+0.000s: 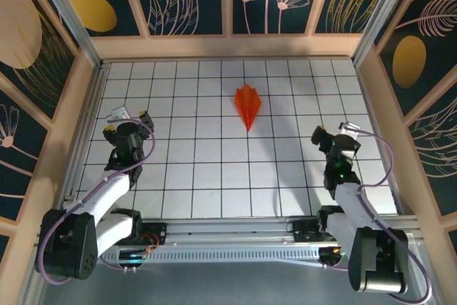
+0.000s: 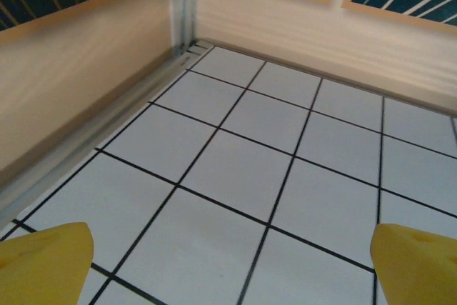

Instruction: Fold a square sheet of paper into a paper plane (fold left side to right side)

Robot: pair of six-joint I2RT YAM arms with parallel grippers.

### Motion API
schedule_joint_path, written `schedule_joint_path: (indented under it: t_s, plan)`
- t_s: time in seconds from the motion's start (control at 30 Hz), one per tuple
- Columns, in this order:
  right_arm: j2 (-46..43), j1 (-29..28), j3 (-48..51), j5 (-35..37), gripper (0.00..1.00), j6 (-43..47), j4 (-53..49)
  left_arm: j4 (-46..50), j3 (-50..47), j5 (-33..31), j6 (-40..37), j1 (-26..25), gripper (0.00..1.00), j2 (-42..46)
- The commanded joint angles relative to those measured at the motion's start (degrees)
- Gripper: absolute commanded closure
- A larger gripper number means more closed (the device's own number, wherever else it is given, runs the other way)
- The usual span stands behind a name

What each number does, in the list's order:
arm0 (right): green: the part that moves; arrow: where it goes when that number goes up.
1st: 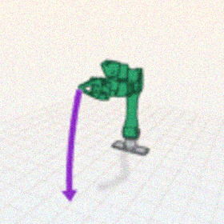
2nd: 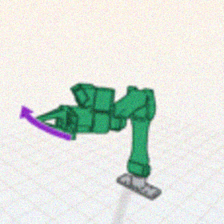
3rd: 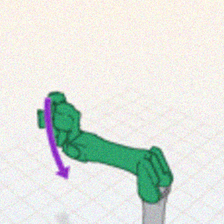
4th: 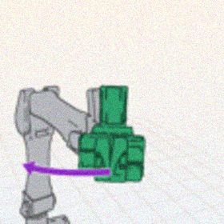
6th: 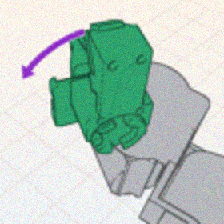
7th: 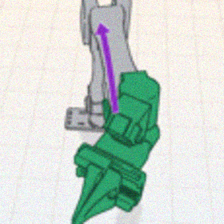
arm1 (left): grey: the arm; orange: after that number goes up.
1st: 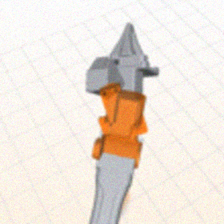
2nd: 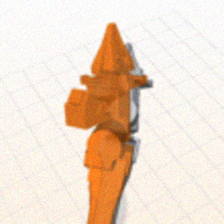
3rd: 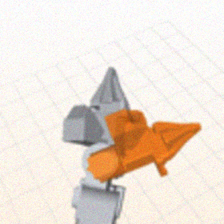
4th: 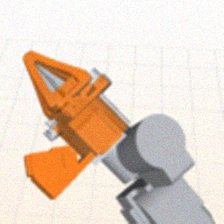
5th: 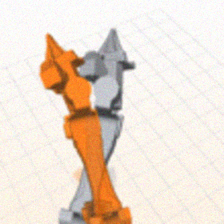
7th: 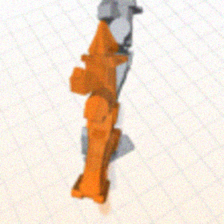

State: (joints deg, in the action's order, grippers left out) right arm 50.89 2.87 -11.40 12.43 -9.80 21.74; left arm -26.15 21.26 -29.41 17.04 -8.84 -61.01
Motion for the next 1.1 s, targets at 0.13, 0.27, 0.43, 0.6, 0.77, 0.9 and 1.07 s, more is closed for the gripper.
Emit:
schedule_joint_path:
  t_s: [0.13, 0.27, 0.43, 0.6, 0.77, 0.9, 1.07]
  plan:
    - [9.01, 0.82, 2.69, -0.93, 0.01, 2.44, 18.50, -6.29, -0.84, -3.65, -3.06, 0.93, 0.01, -3.74]
    - [14.46, 0.76, 2.17, -2.00, 0.01, 4.79, 27.08, -9.10, -1.78, -3.04, -3.05, 1.03, 0.01, -6.35]
    - [20.47, 1.14, 2.17, -3.08, 0.01, 7.33, 38.12, -14.16, -3.46, -1.04, -4.48, 1.11, 0.01, -8.36]
    - [25.52, 1.97, 0.10, -6.32, 0.01, 9.12, 41.69, -18.97, -4.07, 1.84, -7.03, 1.12, 0.01, -10.19]
    - [23.06, 2.72, 3.34, -9.78, 0.01, 8.90, 45.32, -24.57, -4.16, 4.98, -8.16, 1.12, 0.01, -13.67]
    - [24.48, 2.45, 4.19, -14.11, 0.01, 4.91, 49.50, -28.74, -3.94, 8.60, -8.53, 1.11, 0.01, -16.68]
    - [30.81, 1.05, 3.24, -16.80, 0.01, 7.71, 55.30, -28.41, -2.80, 9.91, -10.99, 1.19, 0.01, -18.20]
